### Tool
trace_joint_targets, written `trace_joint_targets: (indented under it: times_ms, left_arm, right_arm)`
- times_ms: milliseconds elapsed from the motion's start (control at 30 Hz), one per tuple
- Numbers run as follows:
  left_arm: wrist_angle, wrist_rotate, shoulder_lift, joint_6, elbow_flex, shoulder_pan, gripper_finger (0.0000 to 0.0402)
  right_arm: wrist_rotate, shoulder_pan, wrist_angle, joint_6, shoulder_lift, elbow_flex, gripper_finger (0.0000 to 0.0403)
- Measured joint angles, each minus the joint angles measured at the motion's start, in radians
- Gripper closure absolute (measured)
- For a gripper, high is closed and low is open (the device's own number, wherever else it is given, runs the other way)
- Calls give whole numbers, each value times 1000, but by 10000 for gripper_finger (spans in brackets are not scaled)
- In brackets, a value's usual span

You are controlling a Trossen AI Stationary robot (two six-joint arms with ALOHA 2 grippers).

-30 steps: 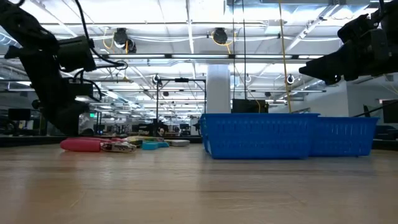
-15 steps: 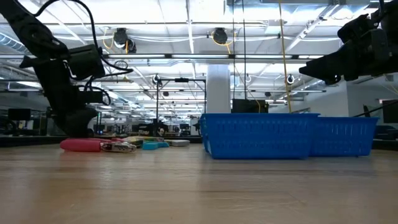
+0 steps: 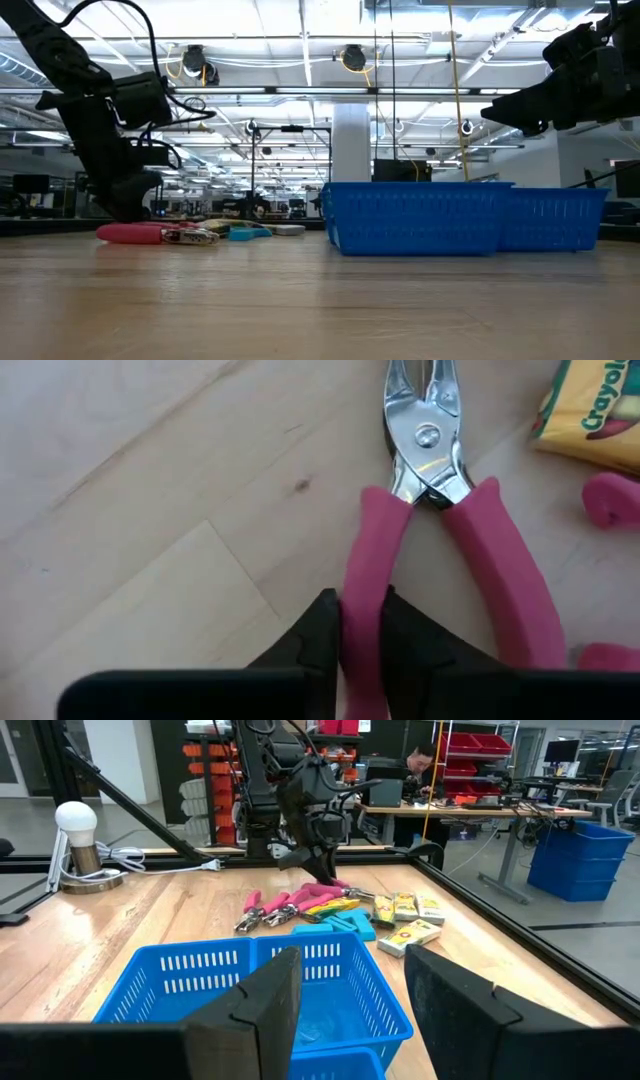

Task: Pick & Place School Supplies
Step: Put the top pink hole puncher into the right vertical blue bin

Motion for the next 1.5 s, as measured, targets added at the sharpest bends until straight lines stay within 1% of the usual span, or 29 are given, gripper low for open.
trace_joint_targets:
  times_ms: [67, 200, 333, 500, 600, 667, 733, 833, 900, 967, 1067, 1267, 1333, 1433, 1500]
  left_arm:
    - [0, 0, -27, 12, -1, 0, 355]
    - [-24, -21, -103, 11, 23, -24, 339]
    - [-40, -87, -177, 48, 86, -66, 357]
    - [-36, -125, -245, 104, 161, -125, 358]
    - [14, -163, -272, 145, 199, -170, 358]
    - [83, -175, -274, 188, 207, -206, 356]
    - [198, -165, -276, 245, 206, -245, 351]
    - [403, -115, -276, 312, 178, -300, 350]
    - [540, -72, -249, 350, 161, -334, 357]
    - [654, -40, -214, 386, 148, -370, 358]
    - [773, -13, -163, 439, 143, -415, 358]
    - [952, 6, 2, 513, 143, -478, 349]
    - [985, 6, 46, 526, 144, -483, 354]
    - [999, 6, 92, 513, 143, -482, 358]
    - [1006, 5, 105, 511, 143, -482, 357]
  right_arm:
    - [0, 0, 0, 0, 0, 0, 234]
    - [0, 0, 0, 0, 0, 0, 234]
    - [0, 0, 0, 0, 0, 0, 234]
    - [0, 0, 0, 0, 0, 0, 234]
    - [0, 0, 0, 0, 0, 0, 234]
    - [0, 0, 0, 0, 0, 0, 234]
    - [0, 0, 0, 0, 0, 0, 234]
    - [2, 0, 0, 1, 0, 0, 234]
    - [39, 0, 11, 11, 0, 0, 234]
    - [74, 0, 49, -16, 0, 0, 234]
    - [80, 0, 92, -56, 0, 0, 234]
    - [78, 0, 114, -49, 0, 0, 234]
    - [66, 1, 121, 31, 0, 0, 234]
    - [51, 2, 136, 200, 1, 0, 234]
    - [51, 2, 157, 265, 4, 0, 234]
